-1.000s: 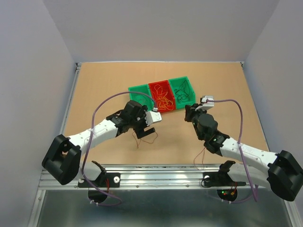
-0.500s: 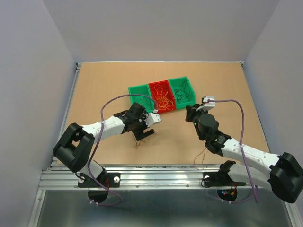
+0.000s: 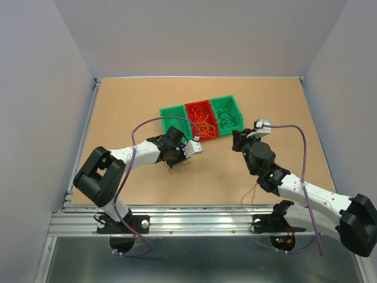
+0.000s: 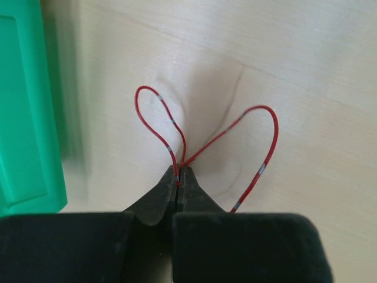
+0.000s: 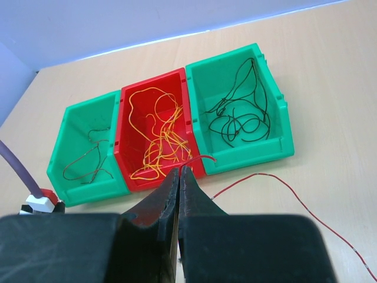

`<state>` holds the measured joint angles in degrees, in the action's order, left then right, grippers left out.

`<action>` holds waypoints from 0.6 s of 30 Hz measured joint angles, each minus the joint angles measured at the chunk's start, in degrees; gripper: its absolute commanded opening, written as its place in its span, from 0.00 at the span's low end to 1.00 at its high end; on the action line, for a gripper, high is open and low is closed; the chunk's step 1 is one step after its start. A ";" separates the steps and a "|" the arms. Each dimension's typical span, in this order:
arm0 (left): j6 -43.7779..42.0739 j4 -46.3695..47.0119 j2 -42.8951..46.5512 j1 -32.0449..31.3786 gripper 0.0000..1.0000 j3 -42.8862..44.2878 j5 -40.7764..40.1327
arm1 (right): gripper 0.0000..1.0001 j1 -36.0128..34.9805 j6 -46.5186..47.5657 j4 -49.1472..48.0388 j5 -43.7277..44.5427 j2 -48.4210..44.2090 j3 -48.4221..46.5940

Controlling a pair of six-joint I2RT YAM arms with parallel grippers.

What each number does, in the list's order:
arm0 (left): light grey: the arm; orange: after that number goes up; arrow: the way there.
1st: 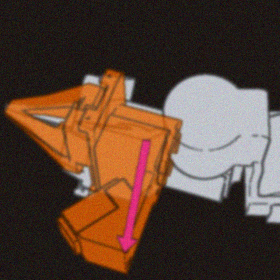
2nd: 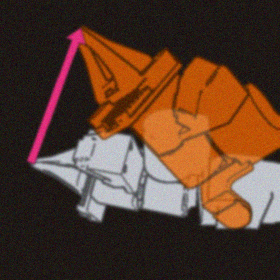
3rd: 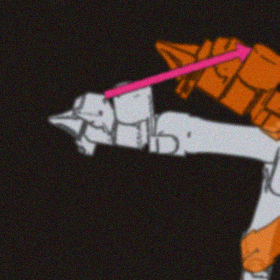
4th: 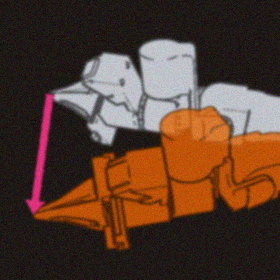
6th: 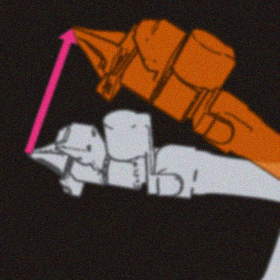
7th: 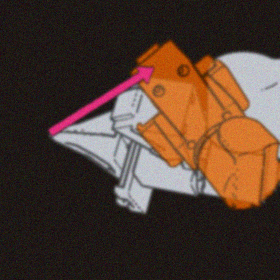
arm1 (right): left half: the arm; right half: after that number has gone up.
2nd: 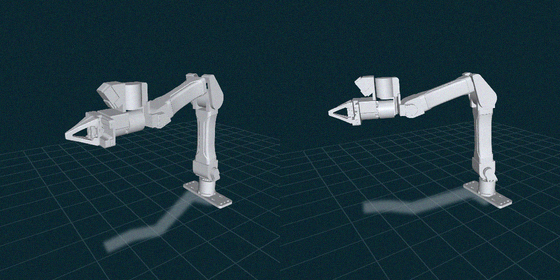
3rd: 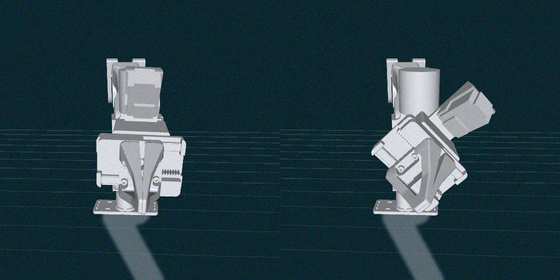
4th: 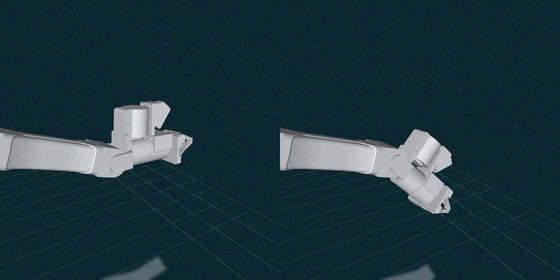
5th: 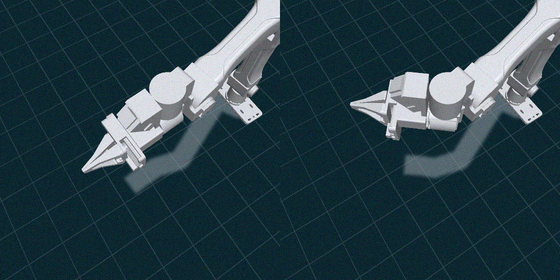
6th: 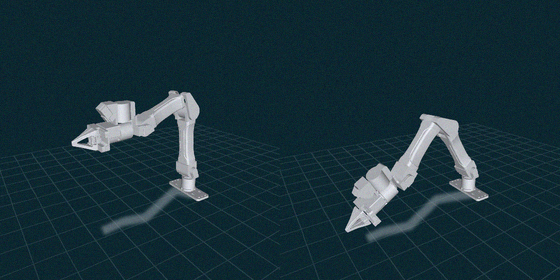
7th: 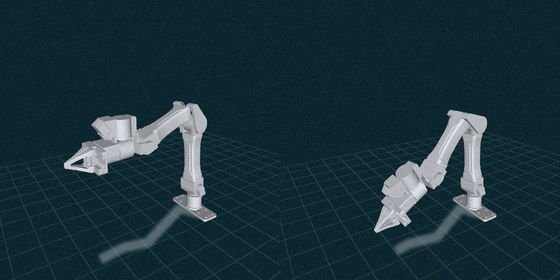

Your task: Untangle the cables

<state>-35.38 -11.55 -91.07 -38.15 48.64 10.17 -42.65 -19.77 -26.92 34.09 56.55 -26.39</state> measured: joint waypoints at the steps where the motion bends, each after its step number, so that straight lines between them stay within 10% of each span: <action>1: 0.02 -0.26 0.00 0.00 0.00 0.15 0.20 | 0.01 0.02 0.00 0.07 0.00 -0.09 0.00; 18: 10.73 3.28 11.54 5.73 0.00 7.82 1.25 | 0.01 0.66 -0.59 0.87 0.02 -2.58 1.01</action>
<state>-24.64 -8.27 -79.53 -32.42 56.47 11.42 -42.00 -20.36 -26.04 34.11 53.98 -25.39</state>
